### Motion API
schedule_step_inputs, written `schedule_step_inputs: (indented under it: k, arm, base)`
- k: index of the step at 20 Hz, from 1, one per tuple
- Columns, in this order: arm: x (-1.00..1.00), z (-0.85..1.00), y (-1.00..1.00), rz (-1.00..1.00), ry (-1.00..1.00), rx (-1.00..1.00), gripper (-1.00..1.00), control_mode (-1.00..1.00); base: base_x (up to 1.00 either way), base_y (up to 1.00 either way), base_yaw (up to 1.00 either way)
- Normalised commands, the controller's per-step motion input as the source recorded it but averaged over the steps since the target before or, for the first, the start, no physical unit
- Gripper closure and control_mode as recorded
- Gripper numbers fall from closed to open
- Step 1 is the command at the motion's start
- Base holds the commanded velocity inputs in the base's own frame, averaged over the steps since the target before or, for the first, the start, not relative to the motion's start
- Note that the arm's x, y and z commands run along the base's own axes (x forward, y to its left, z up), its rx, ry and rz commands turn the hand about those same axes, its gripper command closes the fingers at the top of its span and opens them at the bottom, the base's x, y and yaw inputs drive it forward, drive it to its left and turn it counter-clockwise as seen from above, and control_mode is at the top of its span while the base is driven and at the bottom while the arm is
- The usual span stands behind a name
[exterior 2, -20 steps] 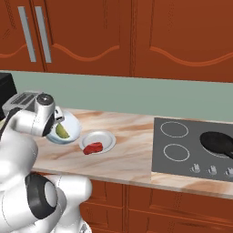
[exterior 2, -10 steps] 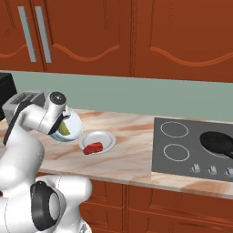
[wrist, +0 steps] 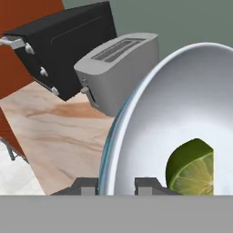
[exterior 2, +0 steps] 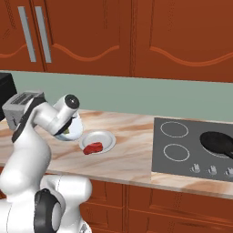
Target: Place the steak on the plate and place the lemon wedge on the same plate.
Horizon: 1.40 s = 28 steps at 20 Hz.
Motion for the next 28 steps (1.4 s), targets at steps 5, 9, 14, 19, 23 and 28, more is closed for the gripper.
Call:
schedule_step_inputs:
  k: [5,9,14,19,23,28]
  arm:
    - [0.00,0.06,-0.12,0.00,0.00,0.13,1.00,-1.00]
    - [0.02,0.04,-0.11,-0.03,0.00,0.07,1.00,-1.00]
    - [0.09,0.02,-0.19,-0.05,0.00,0.03,1.00,-1.00]
    - [0.14,0.05,-0.19,-0.06,0.00,0.01,1.00,-1.00]
    - [0.16,0.04,-0.08,-0.07,0.00,0.13,1.00,-1.00]
    - [0.21,0.01,-0.05,-0.01,0.00,0.20,1.00,-1.00]
  base:
    - [0.00,0.00,0.00]
    - [0.00,0.00,0.00]
    - [0.00,0.00,0.00]
    - [0.00,0.00,0.00]
    - [0.00,0.00,0.00]
    - [0.00,0.00,0.00]
